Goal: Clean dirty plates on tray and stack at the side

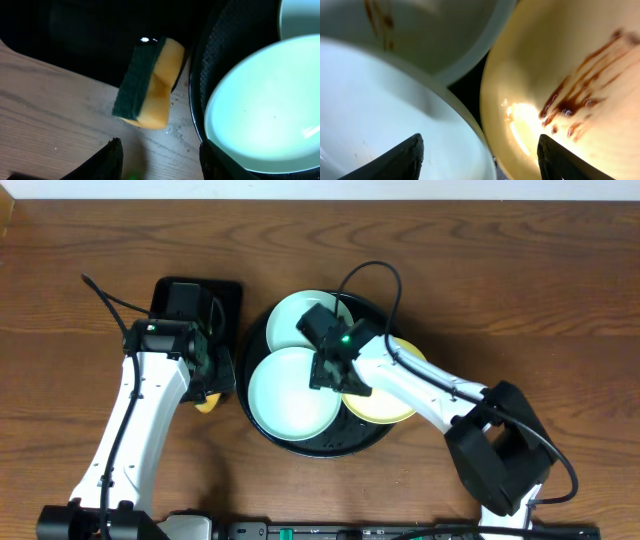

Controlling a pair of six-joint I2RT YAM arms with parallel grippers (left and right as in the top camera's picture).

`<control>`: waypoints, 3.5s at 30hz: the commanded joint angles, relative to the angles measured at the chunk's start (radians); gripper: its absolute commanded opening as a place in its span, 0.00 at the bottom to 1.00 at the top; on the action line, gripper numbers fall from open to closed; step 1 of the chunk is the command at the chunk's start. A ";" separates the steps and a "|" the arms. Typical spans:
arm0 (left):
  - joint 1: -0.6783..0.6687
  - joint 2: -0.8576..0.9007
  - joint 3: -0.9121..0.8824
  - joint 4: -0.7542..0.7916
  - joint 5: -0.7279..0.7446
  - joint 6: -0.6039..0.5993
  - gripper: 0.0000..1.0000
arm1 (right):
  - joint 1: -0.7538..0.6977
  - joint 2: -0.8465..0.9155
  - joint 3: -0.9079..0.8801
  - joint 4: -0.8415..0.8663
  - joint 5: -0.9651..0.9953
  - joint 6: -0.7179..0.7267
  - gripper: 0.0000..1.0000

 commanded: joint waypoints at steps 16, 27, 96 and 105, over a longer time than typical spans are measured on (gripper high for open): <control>0.005 0.002 0.013 0.026 -0.099 0.001 0.52 | -0.011 0.005 0.162 -0.077 -0.061 -0.080 0.72; 0.096 0.055 0.013 0.037 -0.192 -0.054 0.56 | 0.095 0.005 0.121 -0.126 -0.060 0.026 0.72; 0.123 0.080 0.013 0.041 -0.123 -0.053 0.63 | 0.055 0.006 -0.147 0.245 0.147 0.180 0.02; 0.123 0.080 0.013 0.042 -0.123 -0.053 0.63 | 0.055 0.004 -0.144 0.248 0.147 0.135 0.02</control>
